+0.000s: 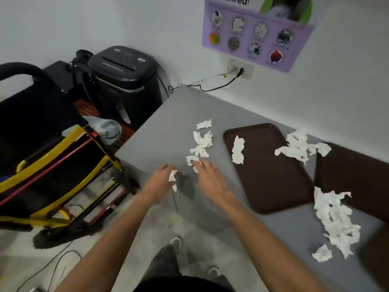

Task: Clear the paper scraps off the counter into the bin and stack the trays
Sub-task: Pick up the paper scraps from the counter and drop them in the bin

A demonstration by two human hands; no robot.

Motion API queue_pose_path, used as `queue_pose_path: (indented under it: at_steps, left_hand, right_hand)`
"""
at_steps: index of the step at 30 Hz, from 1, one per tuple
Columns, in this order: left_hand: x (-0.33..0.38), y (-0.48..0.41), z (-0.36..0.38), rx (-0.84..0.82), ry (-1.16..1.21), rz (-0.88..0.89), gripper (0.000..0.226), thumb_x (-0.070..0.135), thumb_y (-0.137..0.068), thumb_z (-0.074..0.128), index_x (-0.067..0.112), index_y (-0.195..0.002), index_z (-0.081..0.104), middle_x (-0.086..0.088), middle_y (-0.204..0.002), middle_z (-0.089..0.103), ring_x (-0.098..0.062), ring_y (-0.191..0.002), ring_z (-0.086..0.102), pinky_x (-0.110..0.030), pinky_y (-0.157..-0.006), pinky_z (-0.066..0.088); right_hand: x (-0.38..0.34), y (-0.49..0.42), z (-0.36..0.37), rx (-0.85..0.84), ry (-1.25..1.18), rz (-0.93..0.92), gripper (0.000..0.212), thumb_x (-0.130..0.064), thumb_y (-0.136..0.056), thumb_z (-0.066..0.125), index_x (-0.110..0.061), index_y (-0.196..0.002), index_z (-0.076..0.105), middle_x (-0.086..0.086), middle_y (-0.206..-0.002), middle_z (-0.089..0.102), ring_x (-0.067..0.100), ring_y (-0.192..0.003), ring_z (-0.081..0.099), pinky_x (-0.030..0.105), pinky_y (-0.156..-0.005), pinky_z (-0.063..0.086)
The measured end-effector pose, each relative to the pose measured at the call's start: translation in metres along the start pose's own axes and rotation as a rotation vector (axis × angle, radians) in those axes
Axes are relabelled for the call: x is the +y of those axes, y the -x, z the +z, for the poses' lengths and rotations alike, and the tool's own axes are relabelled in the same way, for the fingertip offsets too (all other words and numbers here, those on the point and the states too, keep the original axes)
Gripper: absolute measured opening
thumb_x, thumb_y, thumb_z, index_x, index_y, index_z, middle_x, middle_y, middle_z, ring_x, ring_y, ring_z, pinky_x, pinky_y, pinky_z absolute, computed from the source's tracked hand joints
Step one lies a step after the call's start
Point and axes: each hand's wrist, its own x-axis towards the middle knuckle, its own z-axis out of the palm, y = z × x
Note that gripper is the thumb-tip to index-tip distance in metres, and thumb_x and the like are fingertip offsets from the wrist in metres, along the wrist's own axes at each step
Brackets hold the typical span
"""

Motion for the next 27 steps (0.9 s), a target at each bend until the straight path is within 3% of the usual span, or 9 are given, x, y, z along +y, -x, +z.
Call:
queue_pose_path:
  at_steps: [6, 9, 11, 13, 16, 18, 20, 23, 27]
  left_hand:
    - [-0.013, -0.031, 0.008, -0.169, -0.078, 0.028, 0.057, 0.021, -0.090, 0.078, 0.019, -0.143, 0.056, -0.002, -0.145, 0.048, -0.025, -0.131, 0.053, -0.034, -0.109, 0.043]
    - [-0.026, -0.039, 0.015, -0.187, -0.155, 0.113, 0.042, 0.018, -0.094, 0.069, 0.020, -0.136, 0.063, -0.004, -0.139, 0.055, -0.028, -0.126, 0.056, -0.034, -0.108, 0.046]
    - [-0.028, -0.034, 0.016, -0.153, -0.176, 0.162, 0.025, 0.032, -0.093, 0.061, 0.025, -0.115, 0.070, -0.003, -0.122, 0.068, -0.027, -0.111, 0.067, -0.042, -0.099, 0.055]
    - [-0.033, -0.034, 0.022, -0.127, -0.085, 0.168, 0.026, 0.039, -0.090, 0.055, 0.022, -0.105, 0.068, -0.003, -0.108, 0.073, -0.022, -0.095, 0.070, -0.043, -0.090, 0.058]
    - [-0.033, -0.036, 0.029, -0.135, -0.097, 0.133, 0.031, 0.041, -0.089, 0.055, 0.022, -0.107, 0.070, 0.002, -0.106, 0.073, -0.023, -0.101, 0.069, -0.037, -0.087, 0.056]
    - [-0.031, -0.040, 0.032, -0.174, -0.125, 0.103, 0.026, 0.030, -0.090, 0.058, 0.026, -0.112, 0.071, 0.006, -0.111, 0.068, -0.025, -0.106, 0.068, -0.032, -0.083, 0.056]
    - [-0.024, -0.045, 0.033, -0.174, -0.170, 0.130, 0.032, 0.015, -0.091, 0.062, 0.032, -0.116, 0.071, 0.005, -0.119, 0.065, -0.027, -0.108, 0.068, -0.037, -0.085, 0.057]
    - [0.005, -0.041, 0.031, -0.174, -0.027, 0.104, 0.029, 0.015, -0.097, 0.061, 0.031, -0.116, 0.074, 0.000, -0.119, 0.069, -0.031, -0.108, 0.068, -0.040, -0.086, 0.056]
    - [0.062, -0.028, 0.029, -0.194, 0.159, 0.209, 0.018, 0.014, -0.102, 0.062, 0.015, -0.109, 0.078, -0.001, -0.101, 0.078, -0.023, -0.097, 0.072, -0.025, -0.073, 0.042]
  right_hand:
    - [-0.013, -0.067, 0.022, -0.176, 0.089, 0.073, 0.062, -0.004, -0.104, 0.046, -0.031, -0.159, 0.040, 0.002, -0.173, 0.019, 0.033, -0.152, 0.032, 0.045, -0.116, 0.039]
    - [-0.017, -0.073, 0.037, -0.225, 0.130, 0.105, 0.049, -0.009, -0.110, 0.038, -0.019, -0.158, 0.043, 0.009, -0.164, 0.038, 0.034, -0.145, 0.044, 0.044, -0.113, 0.042]
    - [-0.020, -0.063, 0.045, -0.182, 0.104, 0.139, 0.043, -0.008, -0.111, 0.039, -0.009, -0.153, 0.049, 0.015, -0.148, 0.054, 0.034, -0.135, 0.054, 0.042, -0.107, 0.045]
    - [-0.020, -0.048, 0.050, -0.157, 0.094, 0.176, 0.039, -0.006, -0.109, 0.042, -0.003, -0.145, 0.056, 0.018, -0.139, 0.059, 0.034, -0.131, 0.055, 0.040, -0.106, 0.045]
    - [-0.015, -0.019, 0.052, -0.147, 0.103, 0.248, 0.034, -0.006, -0.105, 0.044, -0.005, -0.135, 0.061, 0.017, -0.133, 0.059, 0.034, -0.129, 0.055, 0.042, -0.101, 0.048]
    - [-0.012, -0.002, 0.046, -0.138, 0.081, 0.337, 0.032, -0.013, -0.106, 0.046, -0.010, -0.136, 0.059, 0.014, -0.133, 0.058, 0.034, -0.128, 0.056, 0.045, -0.096, 0.051]
    - [-0.007, 0.013, 0.043, -0.099, 0.027, 0.438, 0.029, -0.014, -0.103, 0.052, -0.015, -0.131, 0.062, 0.010, -0.131, 0.062, 0.034, -0.124, 0.060, 0.043, -0.095, 0.052]
    - [0.004, 0.045, 0.037, 0.066, -0.187, 0.661, 0.033, -0.008, -0.093, 0.059, -0.029, -0.115, 0.069, 0.003, -0.115, 0.070, 0.032, -0.108, 0.068, 0.038, -0.089, 0.052]
    - [0.021, 0.104, 0.021, 0.386, -0.558, 0.852, 0.016, -0.016, -0.095, 0.067, -0.029, -0.099, 0.075, -0.003, -0.091, 0.077, 0.022, -0.089, 0.072, 0.036, -0.080, 0.054]
